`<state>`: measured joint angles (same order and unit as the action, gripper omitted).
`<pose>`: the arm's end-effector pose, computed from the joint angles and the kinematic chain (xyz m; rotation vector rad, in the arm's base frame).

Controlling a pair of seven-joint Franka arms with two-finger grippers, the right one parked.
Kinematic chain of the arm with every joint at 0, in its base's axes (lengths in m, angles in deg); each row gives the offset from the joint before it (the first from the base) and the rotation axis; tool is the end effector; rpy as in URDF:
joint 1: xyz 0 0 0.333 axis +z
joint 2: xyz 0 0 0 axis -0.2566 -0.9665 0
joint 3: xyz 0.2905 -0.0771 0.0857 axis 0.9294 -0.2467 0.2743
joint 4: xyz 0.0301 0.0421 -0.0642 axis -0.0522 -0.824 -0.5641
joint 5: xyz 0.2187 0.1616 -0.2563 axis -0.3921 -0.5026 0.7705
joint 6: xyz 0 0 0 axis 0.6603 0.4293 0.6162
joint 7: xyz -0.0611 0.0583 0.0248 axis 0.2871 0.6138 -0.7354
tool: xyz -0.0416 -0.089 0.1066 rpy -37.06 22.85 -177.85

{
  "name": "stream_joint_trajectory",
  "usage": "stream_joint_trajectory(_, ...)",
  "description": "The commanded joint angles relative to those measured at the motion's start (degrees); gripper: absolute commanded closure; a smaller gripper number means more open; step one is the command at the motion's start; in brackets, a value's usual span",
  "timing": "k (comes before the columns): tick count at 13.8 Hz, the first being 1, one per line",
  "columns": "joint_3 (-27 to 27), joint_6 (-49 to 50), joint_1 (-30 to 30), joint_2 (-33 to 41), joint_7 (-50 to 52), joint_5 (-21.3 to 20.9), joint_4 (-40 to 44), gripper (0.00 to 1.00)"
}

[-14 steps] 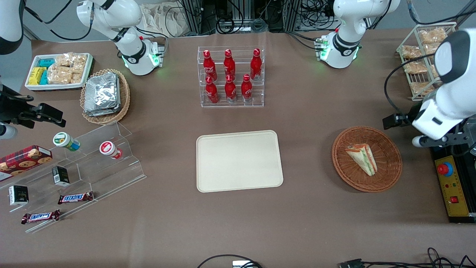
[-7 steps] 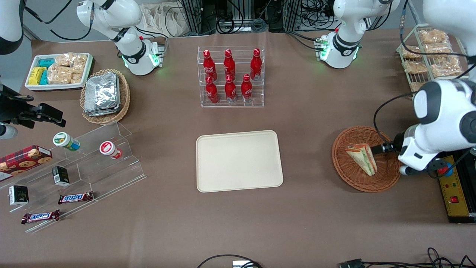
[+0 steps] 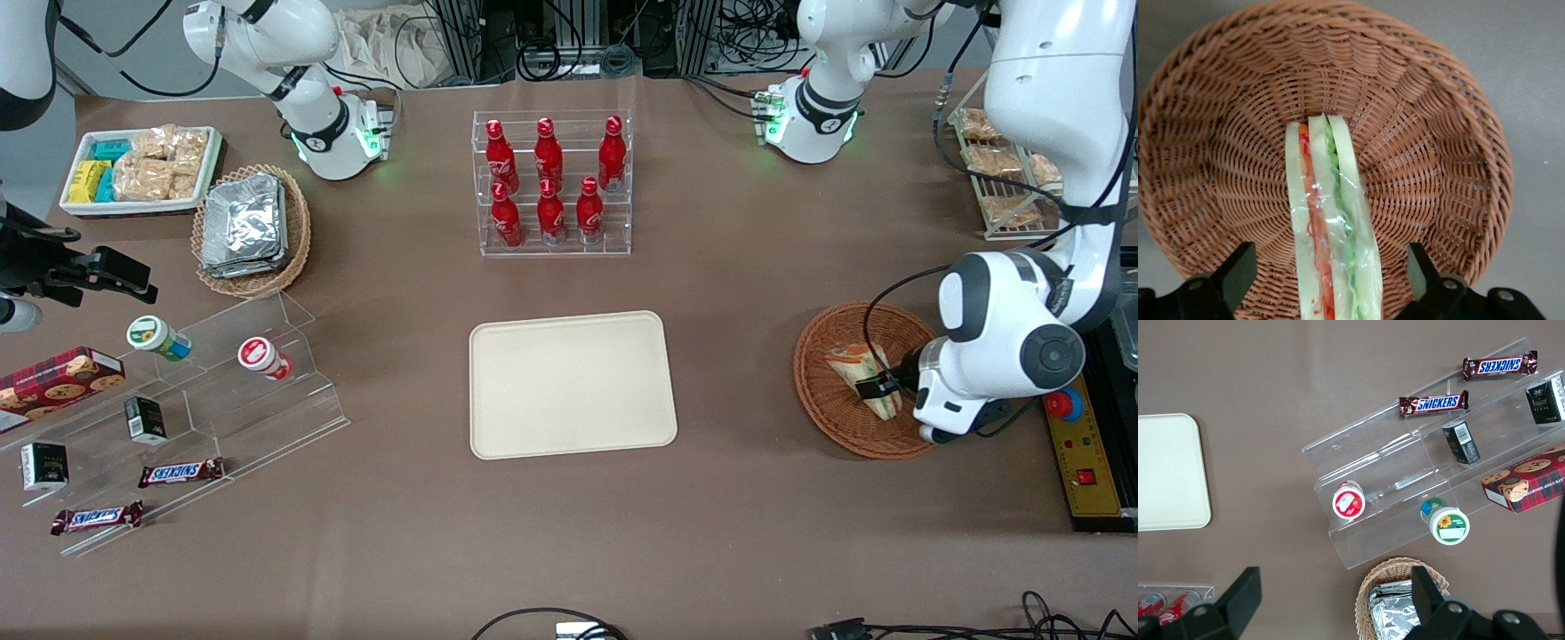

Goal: Place sandwich from basket to tray
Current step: 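Lower the open left gripper over the sandwich in the wicker basket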

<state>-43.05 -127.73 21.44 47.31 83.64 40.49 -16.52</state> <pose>0.5955 -0.0002 0.2354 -3.0408 -0.6102 0.3451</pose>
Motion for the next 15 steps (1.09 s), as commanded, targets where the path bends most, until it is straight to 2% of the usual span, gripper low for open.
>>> stream_joint_trajectory(1,-0.08,-2.72,0.28,-3.11,1.59,-0.33,0.88,0.0)
stream_joint_trajectory(8,-0.08,-3.17,0.1,-5.58,3.61,-0.25,0.18,0.0)
stream_joint_trajectory(9,-0.08,-3.17,0.19,-5.4,3.61,-0.25,-0.09,0.05)
stream_joint_trajectory(10,-0.08,-3.09,0.19,-5.32,3.61,-0.25,-0.18,0.12)
stream_joint_trajectory(11,-0.08,-3.09,0.28,-5.14,3.61,-0.25,-0.26,0.25)
stream_joint_trajectory(13,-0.08,-3.17,0.46,-5.05,3.61,-0.25,-0.35,0.59)
stream_joint_trajectory(15,-0.08,-3.17,0.46,-4.79,3.61,0.02,-0.35,0.81)
